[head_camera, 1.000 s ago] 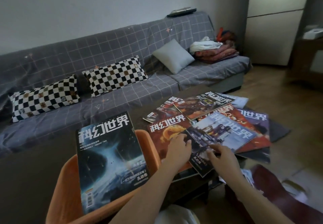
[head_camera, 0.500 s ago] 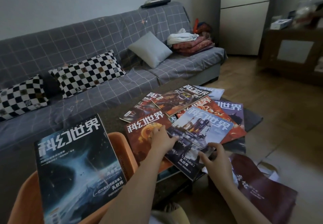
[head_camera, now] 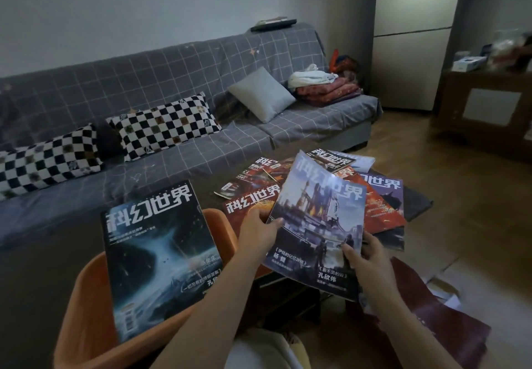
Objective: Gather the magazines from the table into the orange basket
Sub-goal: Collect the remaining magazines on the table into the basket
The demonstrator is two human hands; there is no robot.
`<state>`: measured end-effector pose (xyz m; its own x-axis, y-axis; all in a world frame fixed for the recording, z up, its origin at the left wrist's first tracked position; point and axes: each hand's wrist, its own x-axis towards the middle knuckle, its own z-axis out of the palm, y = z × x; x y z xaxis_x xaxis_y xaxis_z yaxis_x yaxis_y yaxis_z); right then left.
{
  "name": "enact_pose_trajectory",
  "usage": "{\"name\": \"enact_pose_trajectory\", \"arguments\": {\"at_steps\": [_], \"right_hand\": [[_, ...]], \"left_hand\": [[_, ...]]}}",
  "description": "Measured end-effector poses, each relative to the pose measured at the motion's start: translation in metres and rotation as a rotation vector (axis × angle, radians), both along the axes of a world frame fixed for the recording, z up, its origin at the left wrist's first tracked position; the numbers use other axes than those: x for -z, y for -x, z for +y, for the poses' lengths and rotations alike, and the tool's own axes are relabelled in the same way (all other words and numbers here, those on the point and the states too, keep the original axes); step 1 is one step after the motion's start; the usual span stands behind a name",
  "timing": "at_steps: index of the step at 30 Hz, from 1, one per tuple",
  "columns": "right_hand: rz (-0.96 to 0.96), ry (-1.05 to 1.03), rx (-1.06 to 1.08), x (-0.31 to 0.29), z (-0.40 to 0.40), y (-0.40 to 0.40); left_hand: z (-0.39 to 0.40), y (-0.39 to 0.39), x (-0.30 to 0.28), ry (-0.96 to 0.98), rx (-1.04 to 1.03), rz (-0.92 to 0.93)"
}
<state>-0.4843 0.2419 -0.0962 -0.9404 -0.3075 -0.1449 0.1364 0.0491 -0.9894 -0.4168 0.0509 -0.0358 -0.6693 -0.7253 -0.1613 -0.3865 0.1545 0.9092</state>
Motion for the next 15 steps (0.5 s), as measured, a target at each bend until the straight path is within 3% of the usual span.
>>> {"name": "enact_pose_trajectory", "arguments": {"at_steps": [8,15], "right_hand": [[0.19,0.103,-0.255,-0.058,-0.057,-0.033],[0.32,-0.003,-0.474,-0.077,-0.138,-0.069]], "left_hand": [[-0.032,-0.104,-0.04,-0.052,-0.226,0.36],[-0.07,-0.183,-0.03,-0.044,-0.464,0.429]]}}
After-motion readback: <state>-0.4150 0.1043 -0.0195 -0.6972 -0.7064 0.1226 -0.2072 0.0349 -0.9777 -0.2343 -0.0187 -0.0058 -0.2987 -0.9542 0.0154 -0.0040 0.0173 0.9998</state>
